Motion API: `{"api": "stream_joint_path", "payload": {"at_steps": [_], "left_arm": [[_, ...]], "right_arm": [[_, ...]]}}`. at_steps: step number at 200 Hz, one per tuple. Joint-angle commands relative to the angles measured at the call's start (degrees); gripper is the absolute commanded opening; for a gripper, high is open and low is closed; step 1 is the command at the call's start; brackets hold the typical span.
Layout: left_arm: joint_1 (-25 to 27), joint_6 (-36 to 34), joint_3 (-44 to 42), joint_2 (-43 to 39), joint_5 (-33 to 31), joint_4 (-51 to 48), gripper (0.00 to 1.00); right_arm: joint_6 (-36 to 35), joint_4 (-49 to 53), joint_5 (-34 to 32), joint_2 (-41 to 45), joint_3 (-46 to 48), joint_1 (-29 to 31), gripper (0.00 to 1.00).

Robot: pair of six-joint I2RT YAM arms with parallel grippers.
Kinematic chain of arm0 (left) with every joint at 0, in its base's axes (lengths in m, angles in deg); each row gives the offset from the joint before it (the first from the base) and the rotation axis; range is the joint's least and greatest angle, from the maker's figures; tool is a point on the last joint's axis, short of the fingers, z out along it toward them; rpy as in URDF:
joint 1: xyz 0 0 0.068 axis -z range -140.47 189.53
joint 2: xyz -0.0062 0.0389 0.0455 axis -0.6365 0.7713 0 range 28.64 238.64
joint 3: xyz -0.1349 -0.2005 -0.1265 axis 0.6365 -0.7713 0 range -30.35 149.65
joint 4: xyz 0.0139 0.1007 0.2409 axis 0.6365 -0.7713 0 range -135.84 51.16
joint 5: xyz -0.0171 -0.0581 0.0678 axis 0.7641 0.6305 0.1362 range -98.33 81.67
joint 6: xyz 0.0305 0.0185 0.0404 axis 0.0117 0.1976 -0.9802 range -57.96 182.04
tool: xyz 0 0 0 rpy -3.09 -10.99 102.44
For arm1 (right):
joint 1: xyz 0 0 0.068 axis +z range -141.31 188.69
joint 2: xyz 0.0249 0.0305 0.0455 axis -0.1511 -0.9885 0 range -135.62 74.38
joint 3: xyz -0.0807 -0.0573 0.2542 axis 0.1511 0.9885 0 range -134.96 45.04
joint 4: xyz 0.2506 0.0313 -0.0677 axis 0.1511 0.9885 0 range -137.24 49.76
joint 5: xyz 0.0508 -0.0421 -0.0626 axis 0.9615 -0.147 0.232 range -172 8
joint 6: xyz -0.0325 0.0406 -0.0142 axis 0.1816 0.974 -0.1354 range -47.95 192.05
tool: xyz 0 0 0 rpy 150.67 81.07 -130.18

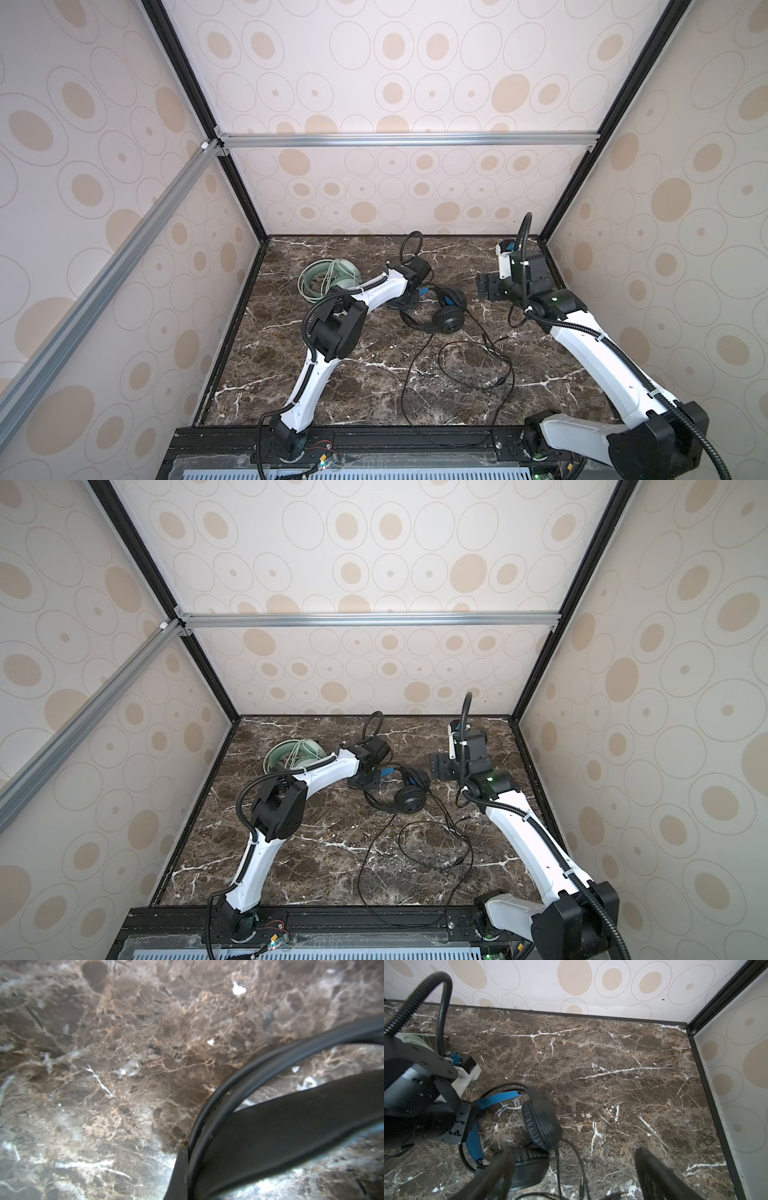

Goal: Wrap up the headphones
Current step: 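Lift the headset by its headband with the left gripper while the right gripper draws back, then raise the black-and-blue headset high with the left gripper while the right gripper approaches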

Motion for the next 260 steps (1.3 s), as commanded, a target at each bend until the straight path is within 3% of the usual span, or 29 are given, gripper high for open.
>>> {"api": "stream_joint_path", "payload": {"at_steps": [1,42,85,152,205,260], "left_arm": [[-0.2,-2.4,2.8,-1.8,-7.5,-2.3,0.0],[-0.6,-9.6,13.1,-7.0,-10.4,-4.3,0.0],[-1.2,-15.7,27.8,-9.9,-14.5,-13.2,0.0],[-1.9,-21.8,26.7,-23.3,-15.6,-4.5,0.0],[-2.4,-22.7,32.4,-24.8,-15.2,-6.6,0.0],[-2.6,-22.8,32.0,-27.1,-13.0,-5.8,0.0]], "right_arm": [[-0.6,0.4,2.3,2.6,2.2,-0.2,0.93],[-2.0,-5.3,14.6,7.1,7.3,-0.4,0.96],[3.9,-13.0,25.1,9.1,10.4,-5.0,0.97],[8.2,-32.9,38.9,6.6,15.4,-8.9,0.97],[12.3,-43.8,49.7,0.9,14.1,-8.9,0.95],[14.7,-50.2,53.7,-5.8,12.4,-8.8,0.89]]}}
